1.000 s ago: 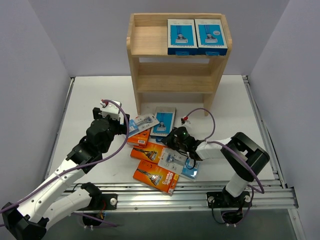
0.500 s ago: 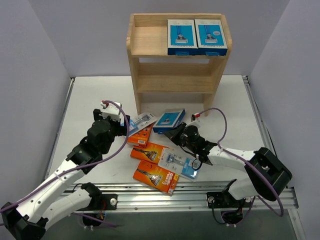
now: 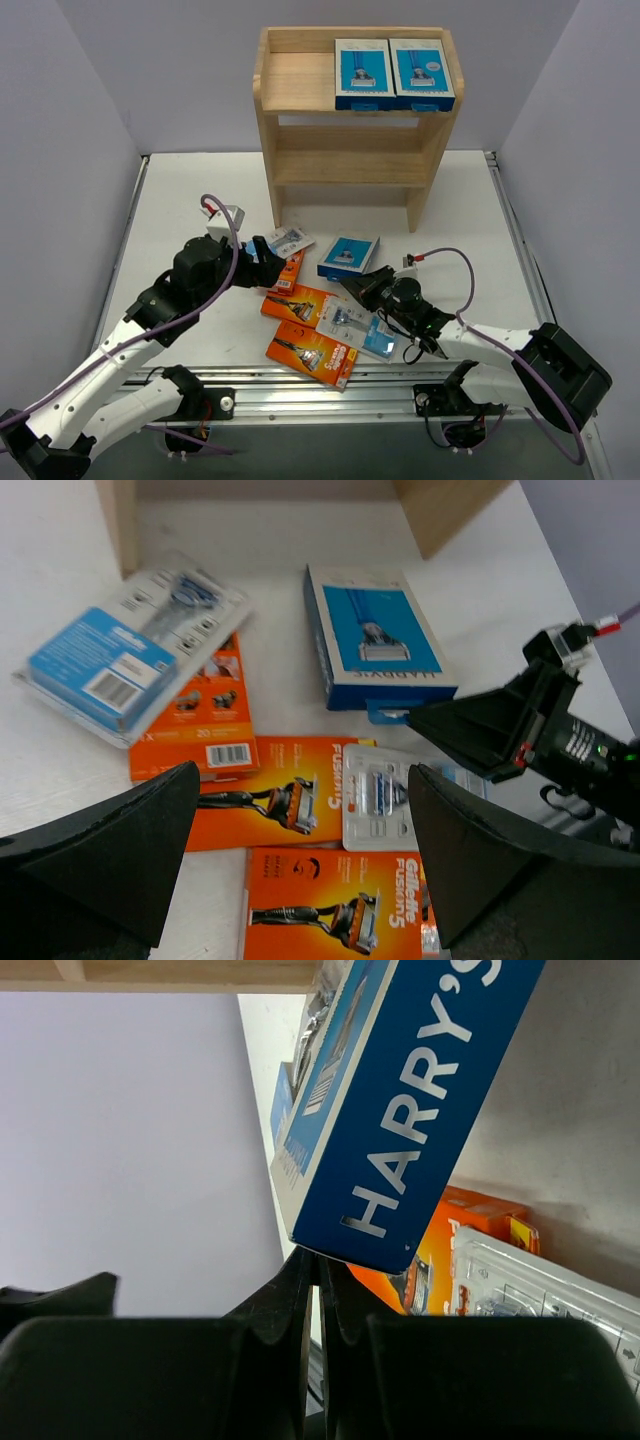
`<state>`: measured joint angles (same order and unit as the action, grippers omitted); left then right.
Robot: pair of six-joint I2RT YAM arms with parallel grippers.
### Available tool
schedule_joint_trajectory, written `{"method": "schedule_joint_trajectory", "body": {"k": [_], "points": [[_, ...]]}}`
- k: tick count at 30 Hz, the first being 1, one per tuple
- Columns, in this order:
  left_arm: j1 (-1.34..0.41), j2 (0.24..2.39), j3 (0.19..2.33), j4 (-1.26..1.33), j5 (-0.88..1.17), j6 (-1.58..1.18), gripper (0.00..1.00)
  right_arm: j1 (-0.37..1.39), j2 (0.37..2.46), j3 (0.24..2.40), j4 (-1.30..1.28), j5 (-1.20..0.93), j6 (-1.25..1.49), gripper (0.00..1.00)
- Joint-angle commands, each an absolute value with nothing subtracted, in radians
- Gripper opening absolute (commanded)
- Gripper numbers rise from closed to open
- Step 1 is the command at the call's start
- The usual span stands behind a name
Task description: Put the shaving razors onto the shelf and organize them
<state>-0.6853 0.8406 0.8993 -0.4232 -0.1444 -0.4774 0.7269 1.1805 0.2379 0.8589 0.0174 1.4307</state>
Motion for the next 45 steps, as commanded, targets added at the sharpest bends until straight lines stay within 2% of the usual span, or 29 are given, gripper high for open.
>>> {"method": "schedule_joint_trajectory", "body": {"k": [1, 5, 9, 14, 20, 27, 33, 40, 45], "points": [[-0.683, 0.830, 0.829, -0.296, 0.064, -0.563, 0.94, 0.723, 1.124, 0.213, 1.002, 0.009, 1.494, 0.00], [-0.696, 0.804, 0.736, -0.209, 0.054, -0.462, 0.94, 0.721, 1.069, 0.196, 0.986, -0.052, 1.508, 0.00], [-0.751, 0.821, 0.764, -0.225, 0.009, -0.284, 0.94, 0.721, 1.014, 0.204, 0.934, -0.103, 1.523, 0.00], [-0.923, 0.922, 0.859, -0.258, -0.233, -0.059, 0.94, 0.712, 0.928, 0.250, 0.789, -0.152, 1.479, 0.00], [-1.093, 1.040, 0.900, -0.203, -0.390, 0.219, 0.94, 0.666, 0.865, 0.256, 0.729, -0.215, 1.471, 0.00], [-1.169, 1.058, 0.877, -0.088, -0.388, 0.493, 0.94, 0.630, 0.850, 0.247, 0.741, -0.290, 1.473, 0.00], [-1.175, 1.095, 0.850, -0.017, -0.309, 0.619, 0.94, 0.626, 0.865, 0.256, 0.765, -0.342, 1.459, 0.00], [-1.175, 1.183, 0.876, 0.003, -0.177, 0.667, 0.94, 0.624, 0.865, 0.252, 0.793, -0.360, 1.459, 0.00], [-1.175, 1.212, 0.919, -0.104, -0.052, 0.634, 0.94, 0.621, 0.856, 0.241, 0.787, -0.362, 1.456, 0.00]]}}
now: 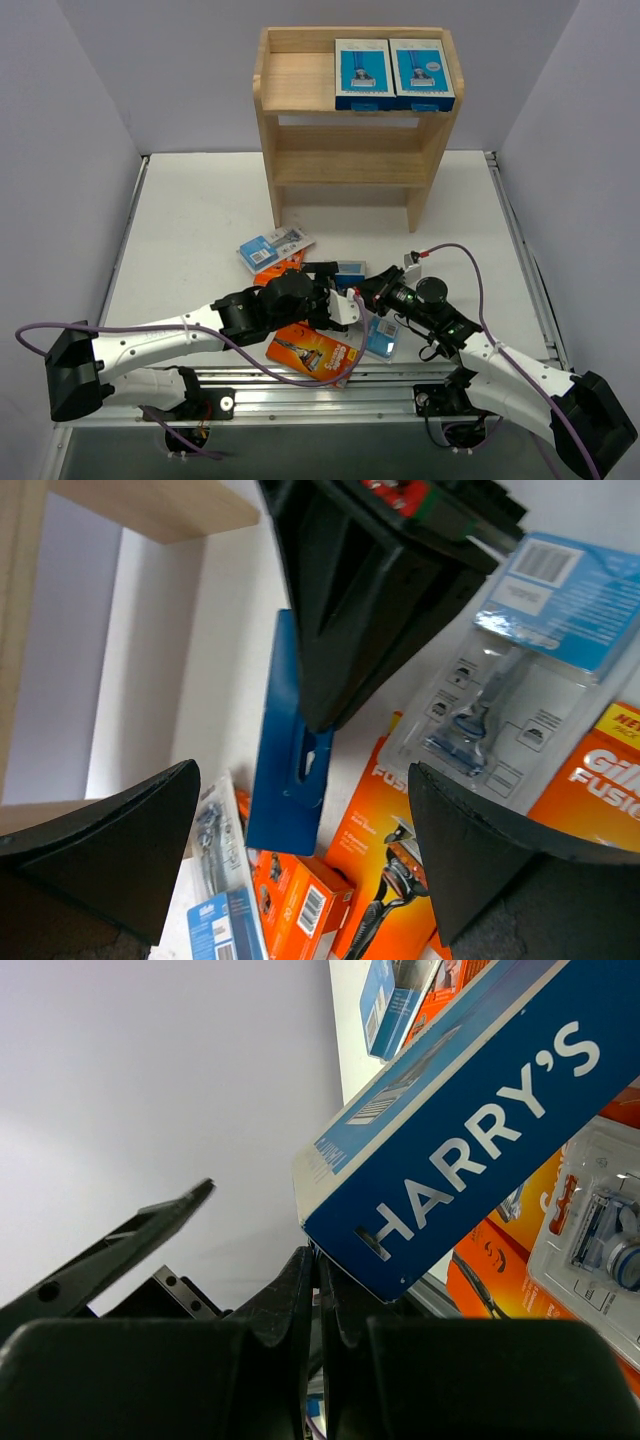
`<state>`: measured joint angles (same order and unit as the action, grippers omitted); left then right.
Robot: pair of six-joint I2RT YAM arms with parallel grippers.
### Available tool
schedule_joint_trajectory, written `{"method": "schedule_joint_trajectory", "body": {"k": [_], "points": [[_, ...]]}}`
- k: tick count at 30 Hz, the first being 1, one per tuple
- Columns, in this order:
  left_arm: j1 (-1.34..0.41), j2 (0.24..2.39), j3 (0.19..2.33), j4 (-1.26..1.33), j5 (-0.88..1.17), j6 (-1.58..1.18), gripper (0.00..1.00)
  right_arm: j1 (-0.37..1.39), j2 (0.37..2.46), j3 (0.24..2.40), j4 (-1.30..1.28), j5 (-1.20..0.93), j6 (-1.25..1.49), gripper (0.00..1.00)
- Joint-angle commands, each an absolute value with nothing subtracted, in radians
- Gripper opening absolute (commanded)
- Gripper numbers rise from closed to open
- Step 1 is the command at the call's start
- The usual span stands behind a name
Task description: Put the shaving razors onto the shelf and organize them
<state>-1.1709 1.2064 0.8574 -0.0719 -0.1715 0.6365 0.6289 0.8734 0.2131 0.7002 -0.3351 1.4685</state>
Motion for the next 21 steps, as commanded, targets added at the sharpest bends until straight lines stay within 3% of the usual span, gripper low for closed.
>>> {"method": "schedule_joint_trajectory", "body": {"k": [1, 7, 12, 18, 21], "points": [[-1.175, 1.219, 0.926, -0.118, -0.040, 0.627, 0.94, 0.618, 0.853, 0.235, 0.785, -0.361, 1.456, 0.00], [-1.175, 1.247, 0.951, -0.164, -0.009, 0.607, 0.94, 0.609, 0.830, 0.221, 0.779, -0.362, 1.460, 0.00], [-1.175, 1.299, 0.945, -0.129, -0.054, 0.629, 1.00, 0.604, 0.834, 0.222, 0.787, -0.371, 1.456, 0.00], [-1.175, 1.339, 0.956, -0.088, -0.133, 0.660, 1.00, 0.603, 0.838, 0.221, 0.788, -0.390, 1.442, 0.00], [-1.175, 1.351, 0.957, -0.068, -0.178, 0.675, 0.94, 0.600, 0.831, 0.218, 0.784, -0.397, 1.434, 0.00]]}}
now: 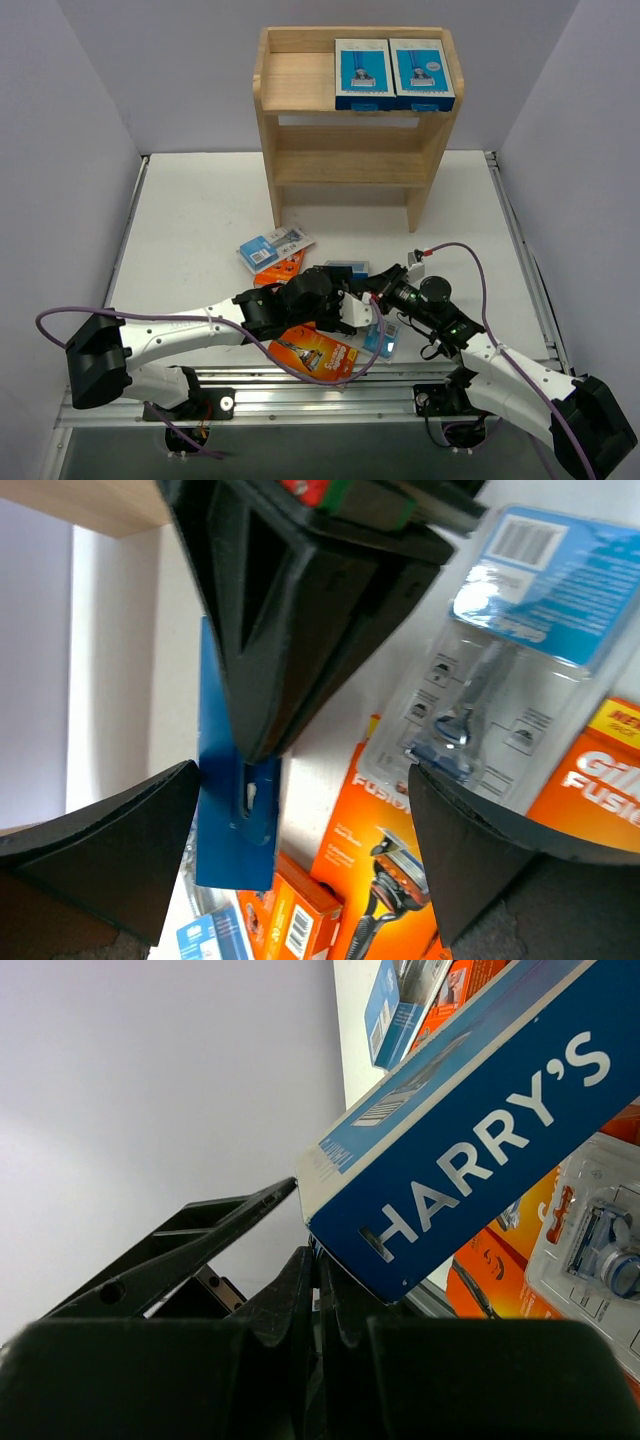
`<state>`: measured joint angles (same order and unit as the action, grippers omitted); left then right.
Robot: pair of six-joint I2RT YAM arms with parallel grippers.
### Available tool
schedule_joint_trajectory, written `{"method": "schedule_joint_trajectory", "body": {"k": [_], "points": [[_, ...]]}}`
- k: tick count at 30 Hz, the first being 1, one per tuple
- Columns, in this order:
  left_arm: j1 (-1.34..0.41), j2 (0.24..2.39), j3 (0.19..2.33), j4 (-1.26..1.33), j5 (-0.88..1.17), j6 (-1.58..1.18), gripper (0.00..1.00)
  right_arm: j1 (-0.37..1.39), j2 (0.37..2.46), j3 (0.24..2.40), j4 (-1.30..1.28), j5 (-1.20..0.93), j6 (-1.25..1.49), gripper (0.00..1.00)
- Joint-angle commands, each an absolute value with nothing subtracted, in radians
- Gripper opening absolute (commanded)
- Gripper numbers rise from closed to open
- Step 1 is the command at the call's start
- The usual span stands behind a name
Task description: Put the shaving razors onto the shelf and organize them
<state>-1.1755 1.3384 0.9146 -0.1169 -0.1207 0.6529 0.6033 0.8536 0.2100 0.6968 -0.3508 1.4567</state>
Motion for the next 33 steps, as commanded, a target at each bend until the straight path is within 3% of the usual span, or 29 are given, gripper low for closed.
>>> {"method": "schedule_joint_trajectory", "body": {"k": [1, 12, 17, 25, 33], "points": [[-1.175, 1.353, 0.954, -0.048, -0.192, 0.678, 0.94, 0.601, 0.830, 0.216, 0.782, -0.397, 1.434, 0.00], [-1.173, 1.373, 0.933, 0.049, -0.253, 0.707, 0.89, 0.600, 0.819, 0.206, 0.784, -0.408, 1.427, 0.00], [-1.173, 1.385, 0.933, 0.037, -0.229, 0.707, 0.81, 0.598, 0.822, 0.202, 0.785, -0.413, 1.424, 0.00], [-1.173, 1.397, 0.937, 0.005, -0.215, 0.706, 0.54, 0.592, 0.821, 0.199, 0.781, -0.420, 1.414, 0.00], [-1.173, 1.401, 0.934, -0.046, -0.207, 0.706, 0.52, 0.584, 0.798, 0.196, 0.765, -0.422, 1.411, 0.00]]}}
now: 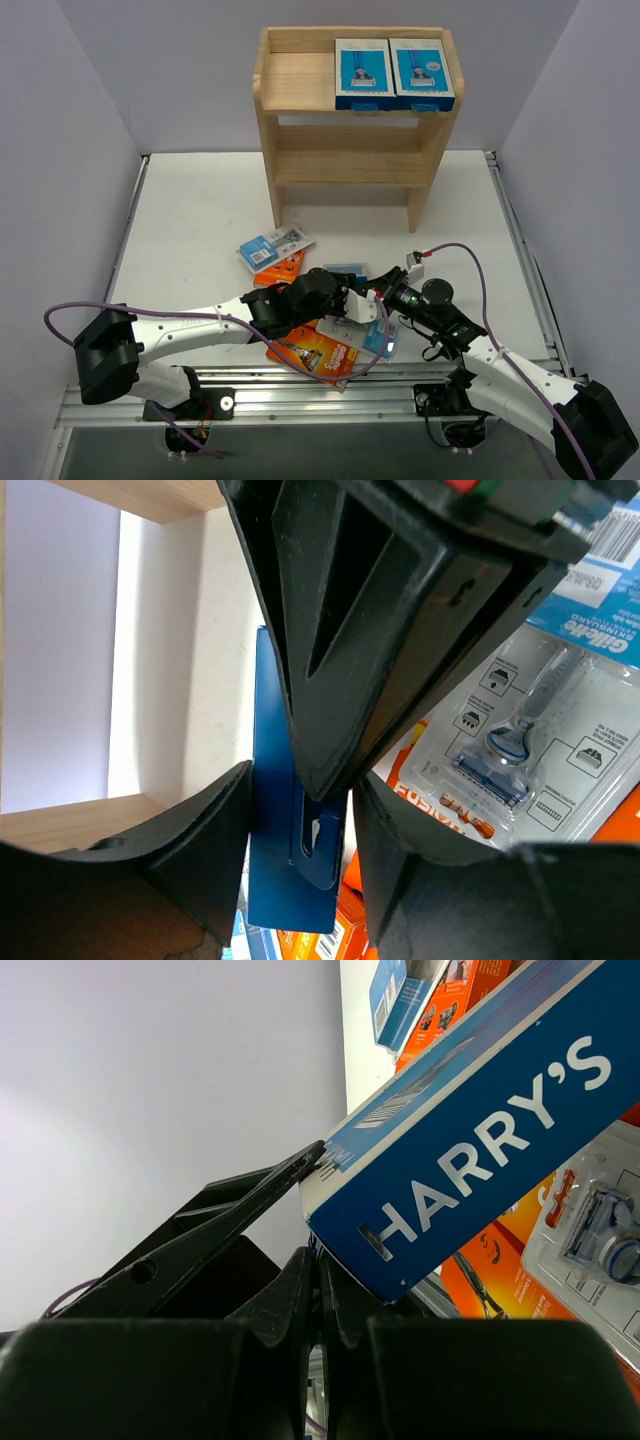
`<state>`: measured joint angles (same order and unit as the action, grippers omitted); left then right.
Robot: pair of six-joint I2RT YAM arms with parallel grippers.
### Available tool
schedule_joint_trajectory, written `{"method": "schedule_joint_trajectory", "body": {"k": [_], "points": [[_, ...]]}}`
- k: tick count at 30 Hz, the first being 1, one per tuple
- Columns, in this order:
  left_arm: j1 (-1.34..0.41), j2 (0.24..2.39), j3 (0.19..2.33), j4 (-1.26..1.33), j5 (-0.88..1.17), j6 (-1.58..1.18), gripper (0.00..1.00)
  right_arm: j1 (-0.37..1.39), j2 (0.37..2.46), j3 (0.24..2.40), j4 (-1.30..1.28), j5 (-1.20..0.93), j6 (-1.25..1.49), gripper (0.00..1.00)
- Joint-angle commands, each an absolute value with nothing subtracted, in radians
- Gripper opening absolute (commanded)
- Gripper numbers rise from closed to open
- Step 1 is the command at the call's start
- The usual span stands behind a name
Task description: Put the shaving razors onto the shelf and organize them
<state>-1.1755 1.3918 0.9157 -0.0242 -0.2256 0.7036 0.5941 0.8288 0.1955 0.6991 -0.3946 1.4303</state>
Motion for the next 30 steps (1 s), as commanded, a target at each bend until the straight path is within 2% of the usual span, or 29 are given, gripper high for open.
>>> {"method": "schedule_joint_trajectory", "body": {"k": [1, 3, 9, 10, 13, 17, 27, 30], "points": [[-1.173, 1.401, 0.934, -0.052, -0.206, 0.703, 0.51, 0.584, 0.796, 0.198, 0.762, -0.420, 1.411, 0.00], [-1.173, 1.399, 0.930, -0.055, -0.207, 0.701, 0.45, 0.580, 0.792, 0.196, 0.752, -0.419, 1.414, 0.00], [-1.173, 1.391, 0.936, -0.078, -0.239, 0.707, 0.28, 0.561, 0.761, 0.198, 0.716, -0.414, 1.419, 0.22], [-1.172, 1.388, 0.933, -0.077, -0.241, 0.710, 0.26, 0.558, 0.750, 0.198, 0.709, -0.407, 1.422, 0.22], [-1.172, 1.379, 0.927, -0.078, -0.255, 0.713, 0.22, 0.551, 0.701, 0.199, 0.660, -0.373, 1.427, 0.26], [-1.172, 1.352, 0.916, -0.083, -0.285, 0.727, 0.21, 0.525, 0.660, 0.206, 0.606, -0.374, 1.425, 0.42], [-1.155, 1.241, 0.923, -0.144, -0.365, 0.768, 0.14, 0.512, 0.555, 0.222, 0.464, -0.316, 1.372, 0.50], [-1.155, 1.203, 0.966, -0.210, -0.399, 0.784, 0.08, 0.506, 0.571, 0.221, 0.449, -0.314, 1.348, 0.50]]}}
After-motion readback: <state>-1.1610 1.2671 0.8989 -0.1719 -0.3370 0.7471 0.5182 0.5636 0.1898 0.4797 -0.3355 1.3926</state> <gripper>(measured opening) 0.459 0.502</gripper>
